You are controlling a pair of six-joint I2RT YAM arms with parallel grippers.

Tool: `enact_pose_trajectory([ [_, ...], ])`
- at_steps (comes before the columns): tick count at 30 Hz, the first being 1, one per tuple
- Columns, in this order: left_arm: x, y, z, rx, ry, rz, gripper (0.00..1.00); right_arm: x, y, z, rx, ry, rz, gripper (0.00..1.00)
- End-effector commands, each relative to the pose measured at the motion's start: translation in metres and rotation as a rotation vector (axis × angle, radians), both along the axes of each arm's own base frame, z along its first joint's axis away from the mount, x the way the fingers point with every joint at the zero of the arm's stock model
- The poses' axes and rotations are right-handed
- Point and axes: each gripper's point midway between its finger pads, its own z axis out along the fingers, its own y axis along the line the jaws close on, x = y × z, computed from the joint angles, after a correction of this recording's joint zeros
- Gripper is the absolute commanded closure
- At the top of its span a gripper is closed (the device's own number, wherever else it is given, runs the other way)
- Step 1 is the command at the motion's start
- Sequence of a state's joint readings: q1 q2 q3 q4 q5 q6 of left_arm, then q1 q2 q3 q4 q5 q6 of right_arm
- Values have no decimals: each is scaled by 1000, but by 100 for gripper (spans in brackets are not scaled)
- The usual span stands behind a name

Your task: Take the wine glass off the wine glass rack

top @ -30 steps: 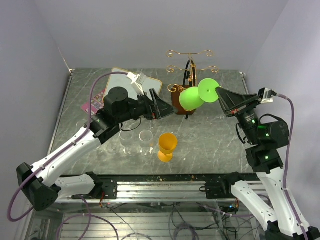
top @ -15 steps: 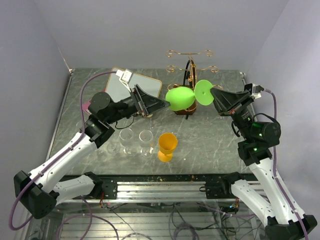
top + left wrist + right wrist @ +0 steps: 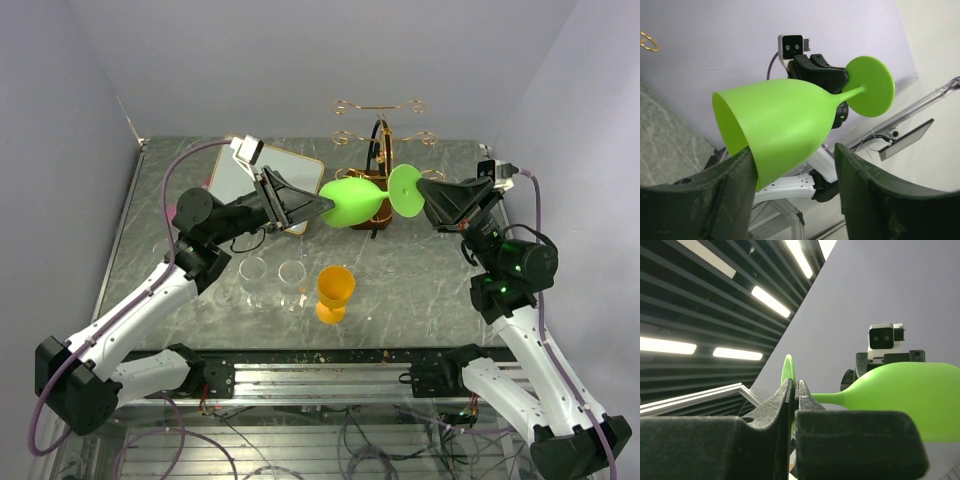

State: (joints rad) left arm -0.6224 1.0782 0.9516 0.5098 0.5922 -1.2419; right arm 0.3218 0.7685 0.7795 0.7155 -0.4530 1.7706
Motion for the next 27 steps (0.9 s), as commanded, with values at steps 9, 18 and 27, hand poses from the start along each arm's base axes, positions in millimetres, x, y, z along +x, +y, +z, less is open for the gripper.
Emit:
enact_pose_trajectory([
  [9, -40, 12, 40, -257, -105, -234, 65, 2, -12, -3, -40, -28, -150, 100],
  [18, -41, 9, 40, -211, -130, -224, 93, 19, -25, -12, -213, 8, -375, 89],
  [27, -27, -3, 23, -25, -122, -105, 93, 45, -93, -46, -544, 196, -844, 61],
])
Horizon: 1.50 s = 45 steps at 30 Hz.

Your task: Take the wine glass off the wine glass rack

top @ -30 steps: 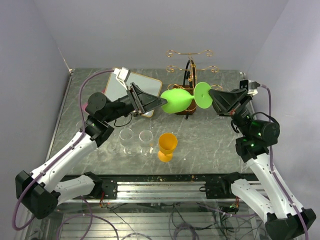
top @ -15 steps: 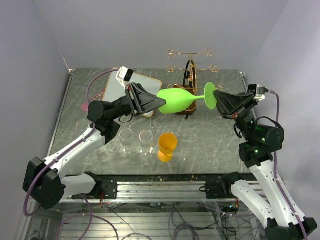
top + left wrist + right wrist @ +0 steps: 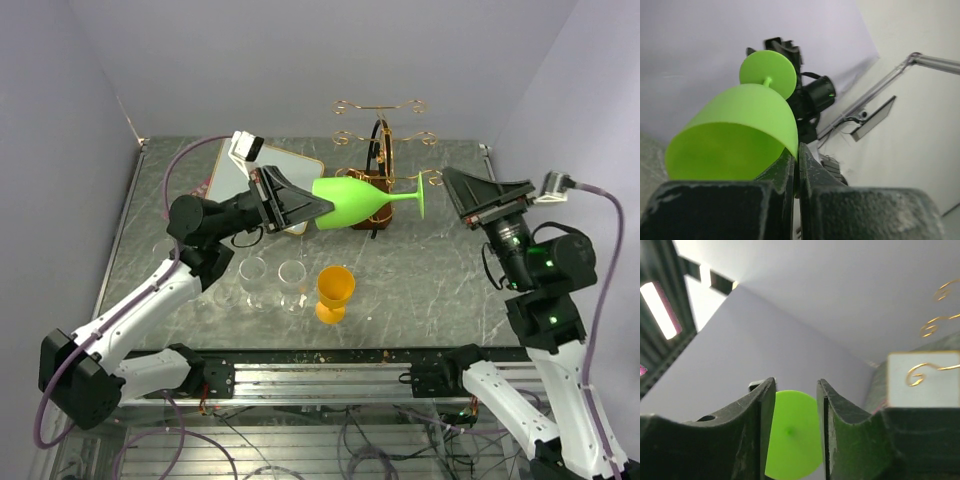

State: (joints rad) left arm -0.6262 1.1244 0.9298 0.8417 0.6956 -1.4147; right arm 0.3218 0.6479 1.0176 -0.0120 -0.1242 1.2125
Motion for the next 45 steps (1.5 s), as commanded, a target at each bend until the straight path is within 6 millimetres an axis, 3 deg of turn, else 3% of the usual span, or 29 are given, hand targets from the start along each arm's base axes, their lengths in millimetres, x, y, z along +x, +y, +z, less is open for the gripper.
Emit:
enact_pose_trajectory([
  [1, 5, -9, -12, 149, -40, 82, 93, 10, -60, -34, -215, 137, -363, 59],
  [5, 13, -24, -39, 336, -38, 160, 93, 6, -105, -58, -285, 255, -588, 54],
  [8, 9, -43, -55, 460, -53, 188, 93, -4, -126, -61, -312, 276, -683, 53],
  [16, -6, -104, -118, 812, -78, 160, 93, -21, -148, -41, -347, 224, -785, 52],
  [21, -23, -129, -168, 1067, -133, 133, 93, -27, -155, -35, -363, 207, -820, 52],
  [27, -39, -142, -216, 1389, -285, 186, 93, -32, -164, -38, -380, 207, -862, 52],
  [32, -52, -150, -232, 1483, -371, 194, 93, -32, -165, -41, -393, 212, -871, 52],
  [45, -54, -145, -286, 1681, -418, 126, 93, -26, -163, -47, -402, 225, -867, 52],
])
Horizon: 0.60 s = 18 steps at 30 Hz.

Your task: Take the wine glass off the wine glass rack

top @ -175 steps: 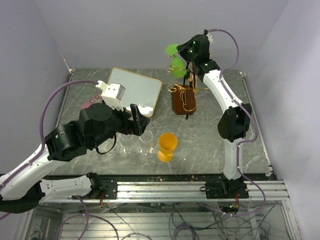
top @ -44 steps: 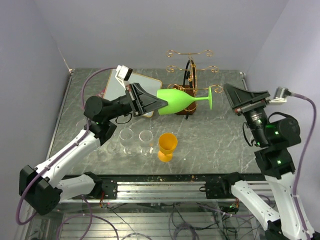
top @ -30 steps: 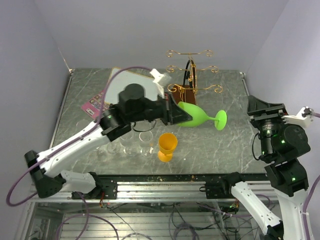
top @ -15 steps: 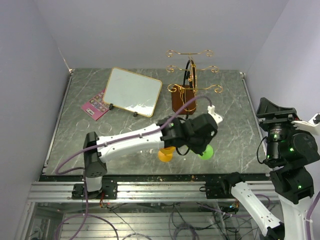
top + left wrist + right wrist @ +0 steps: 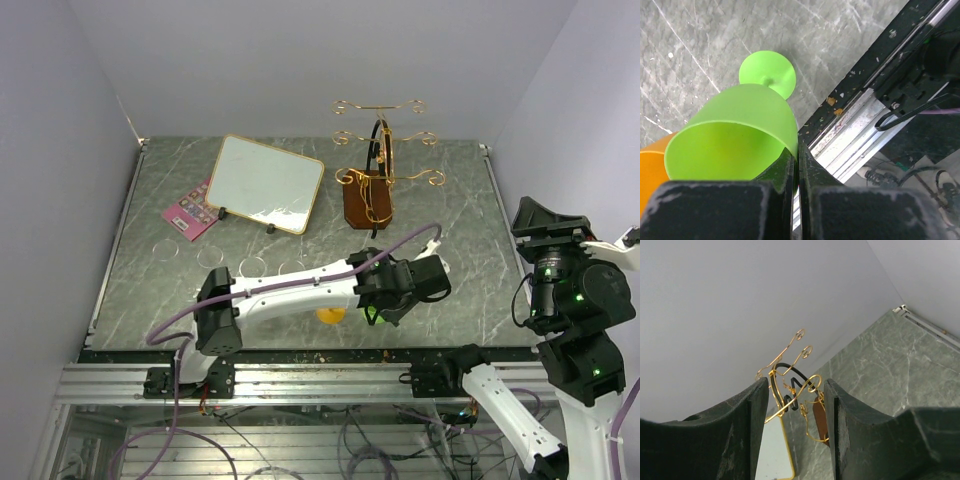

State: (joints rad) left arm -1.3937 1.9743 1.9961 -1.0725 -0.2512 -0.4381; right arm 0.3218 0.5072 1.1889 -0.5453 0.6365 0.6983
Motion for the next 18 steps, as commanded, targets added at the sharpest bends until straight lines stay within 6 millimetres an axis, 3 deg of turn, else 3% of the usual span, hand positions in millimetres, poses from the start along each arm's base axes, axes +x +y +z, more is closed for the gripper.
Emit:
enact_pose_trajectory([
  [1, 3, 2, -8, 56, -16, -19, 93, 0, -3, -1, 0, -1, -16, 52],
  [9, 2, 0, -23, 84, -6, -28, 91, 1, -2, -3, -6, 9, -15, 52],
  [18, 10, 2, -11, 53, -40, -3, 61, 6, 4, -5, -38, 24, 11, 52],
])
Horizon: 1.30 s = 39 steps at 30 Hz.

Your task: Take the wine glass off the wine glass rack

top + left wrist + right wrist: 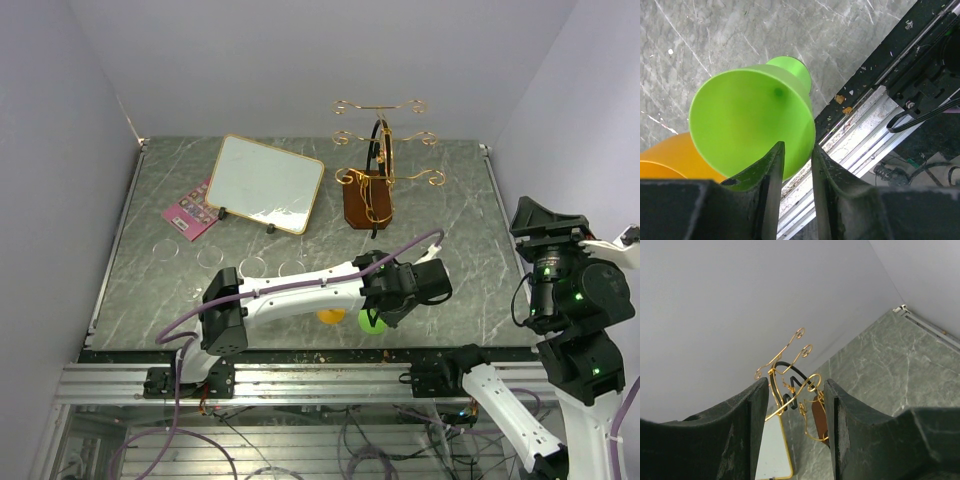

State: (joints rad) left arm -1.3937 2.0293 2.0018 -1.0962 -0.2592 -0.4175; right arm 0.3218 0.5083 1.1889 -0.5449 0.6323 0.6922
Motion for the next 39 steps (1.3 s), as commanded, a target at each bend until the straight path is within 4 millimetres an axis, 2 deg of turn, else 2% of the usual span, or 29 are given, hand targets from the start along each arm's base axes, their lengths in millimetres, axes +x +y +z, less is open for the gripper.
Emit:
enact_pose_trajectory([
  [1, 10, 0, 17, -41, -37, 11, 58, 7, 4, -5, -36, 26, 11, 52],
  [3, 13, -2, 24, -70, -34, 16, 53, 8, 5, -5, -48, 29, 19, 51],
  [6, 18, -5, 49, -155, -34, 21, 49, 11, 9, -5, -82, 36, 36, 48],
  [8, 22, -6, 67, -223, -38, 21, 44, 15, 12, -6, -124, 53, 51, 43],
  [10, 28, -6, 90, -299, -59, 13, 34, 20, 15, -11, -179, 84, 63, 33],
  [13, 39, 0, 123, -404, -92, 25, 27, 29, 20, -18, -246, 135, 83, 16],
  [15, 56, 12, 146, -472, -119, 60, 16, 34, 27, -19, -304, 156, 123, 2],
  [16, 66, 20, 157, -506, -134, 79, 13, 37, 31, -19, -335, 168, 148, 1],
  [17, 77, 33, 174, -553, -160, 105, 11, 39, 36, -17, -367, 171, 177, 0],
  [19, 106, 61, 194, -614, -207, 176, 10, 42, 45, -14, -419, 180, 227, 0],
  [22, 146, 116, 232, -692, -315, 292, 8, 45, 55, -10, -466, 183, 284, 0],
  [24, 160, 152, 259, -724, -413, 364, 6, 45, 61, -5, -483, 167, 317, 0],
  [27, 168, 205, 298, -777, -555, 477, 3, 41, 68, 6, -474, 116, 353, 0],
  [31, 153, 260, 340, -865, -701, 591, 1, 33, 74, 21, -455, 51, 386, 0],
  [35, 123, 309, 372, -987, -788, 669, 0, 18, 69, 43, -436, -27, 366, 0],
  [39, 102, 339, 382, -1061, -821, 711, 0, 11, 52, 59, -396, -36, 286, 0],
])
